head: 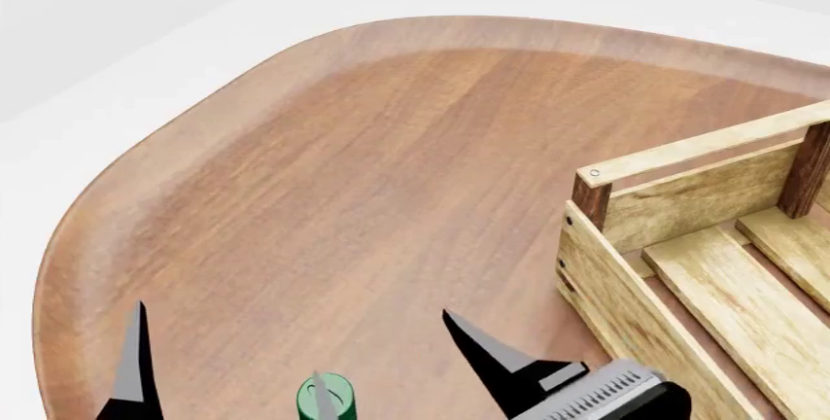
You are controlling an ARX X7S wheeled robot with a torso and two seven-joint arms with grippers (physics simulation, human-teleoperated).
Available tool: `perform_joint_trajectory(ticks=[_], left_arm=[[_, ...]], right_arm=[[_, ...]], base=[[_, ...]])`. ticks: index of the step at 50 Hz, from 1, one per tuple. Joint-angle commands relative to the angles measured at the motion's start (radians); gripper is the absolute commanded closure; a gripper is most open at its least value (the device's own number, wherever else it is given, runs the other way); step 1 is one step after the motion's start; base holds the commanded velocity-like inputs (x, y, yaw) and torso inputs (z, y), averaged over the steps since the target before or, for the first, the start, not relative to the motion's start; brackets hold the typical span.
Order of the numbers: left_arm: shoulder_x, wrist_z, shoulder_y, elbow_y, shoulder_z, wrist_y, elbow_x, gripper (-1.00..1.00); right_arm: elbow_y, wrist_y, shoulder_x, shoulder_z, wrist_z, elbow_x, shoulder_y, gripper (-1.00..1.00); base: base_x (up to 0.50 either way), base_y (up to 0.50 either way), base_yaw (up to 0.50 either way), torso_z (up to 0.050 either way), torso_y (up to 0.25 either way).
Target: Pick up the salad dressing and put it in the tray.
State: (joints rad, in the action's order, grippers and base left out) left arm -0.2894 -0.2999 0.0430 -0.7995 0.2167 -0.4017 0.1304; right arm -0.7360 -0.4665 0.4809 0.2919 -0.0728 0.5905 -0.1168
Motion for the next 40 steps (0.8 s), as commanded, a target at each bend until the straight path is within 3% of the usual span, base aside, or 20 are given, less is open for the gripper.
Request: perform_joint_trajectory(ticks=[1,40], left_arm=[[0.014,0.018,0.000,0.007,-0.020,-0.001,-0.016,-1.00],[-0.006,-0.004,-0.006,0.010,-0.012,0.003,0.002,-1.00]], right_arm=[[0.081,-0.009,-0.035,0.018,0.082,0.001,-0.042,-1.00],[0.306,0.054,-0.073,0.104,0.151,-0.071,-0.079,-1.00]], base=[[0.00,0.00,0.00,0.000,0.000],[0.00,0.00,0.00,0.000,0.000]])
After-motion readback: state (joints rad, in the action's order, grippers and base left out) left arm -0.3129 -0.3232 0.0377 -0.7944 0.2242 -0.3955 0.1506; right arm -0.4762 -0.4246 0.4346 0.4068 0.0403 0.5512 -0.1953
